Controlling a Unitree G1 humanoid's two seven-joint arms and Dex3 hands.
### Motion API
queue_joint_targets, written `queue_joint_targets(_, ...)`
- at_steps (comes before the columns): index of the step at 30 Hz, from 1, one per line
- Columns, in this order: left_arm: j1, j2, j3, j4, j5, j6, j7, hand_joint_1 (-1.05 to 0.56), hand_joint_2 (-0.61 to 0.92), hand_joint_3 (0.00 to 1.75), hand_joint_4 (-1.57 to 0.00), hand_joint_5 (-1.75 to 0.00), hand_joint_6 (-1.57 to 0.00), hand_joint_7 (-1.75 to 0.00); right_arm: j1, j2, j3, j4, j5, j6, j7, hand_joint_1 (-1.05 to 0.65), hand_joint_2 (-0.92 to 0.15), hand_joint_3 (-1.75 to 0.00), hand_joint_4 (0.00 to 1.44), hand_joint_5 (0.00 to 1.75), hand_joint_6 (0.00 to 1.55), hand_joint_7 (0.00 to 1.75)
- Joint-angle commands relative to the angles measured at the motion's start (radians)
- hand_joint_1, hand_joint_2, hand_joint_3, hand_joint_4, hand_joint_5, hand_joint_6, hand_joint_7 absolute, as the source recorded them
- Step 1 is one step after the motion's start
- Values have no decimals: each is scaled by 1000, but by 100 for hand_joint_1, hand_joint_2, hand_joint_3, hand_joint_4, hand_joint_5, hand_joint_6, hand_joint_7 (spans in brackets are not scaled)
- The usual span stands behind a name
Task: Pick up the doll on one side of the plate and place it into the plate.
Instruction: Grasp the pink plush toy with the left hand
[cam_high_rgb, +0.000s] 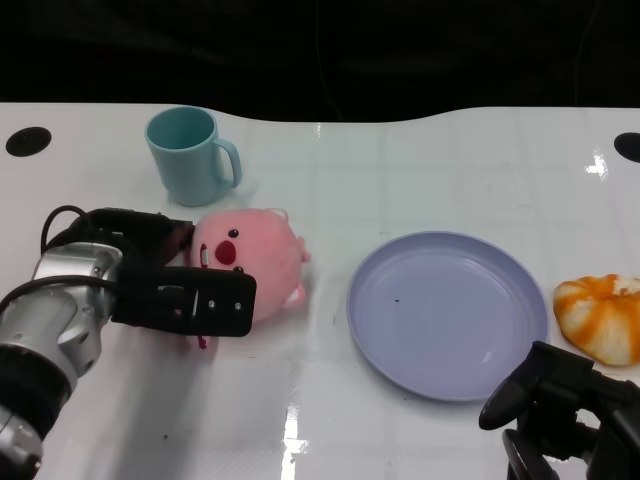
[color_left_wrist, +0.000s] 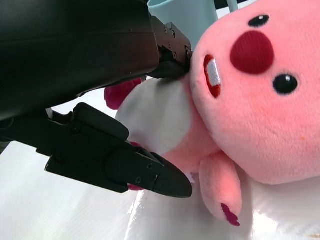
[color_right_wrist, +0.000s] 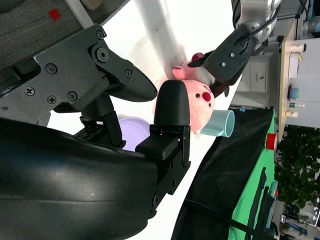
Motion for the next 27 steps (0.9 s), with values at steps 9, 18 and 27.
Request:
queue_joint_targets(9,-54,-99,-70,333,-30,-69,122,-60,90,0,-24,-10,-37,-3,16,-14,-9,-28,1,11,0,-23,-54,-113,66,175,52,146)
queue_joint_targets(18,-24,-123,-81,420,-55,-142,281,-37,89,1,-78,-79,-113,-10,21,-11,-9,-39,7,19,-1,-24,-54,-114,66,175,52,147)
queue_joint_targets(27,16,-105,-63,409,-92,-206,422,-27,92,36,-67,-169,-111,-32,12,-13,-14,-43,9,36,-1,-24,-54,-114,66,175,52,147)
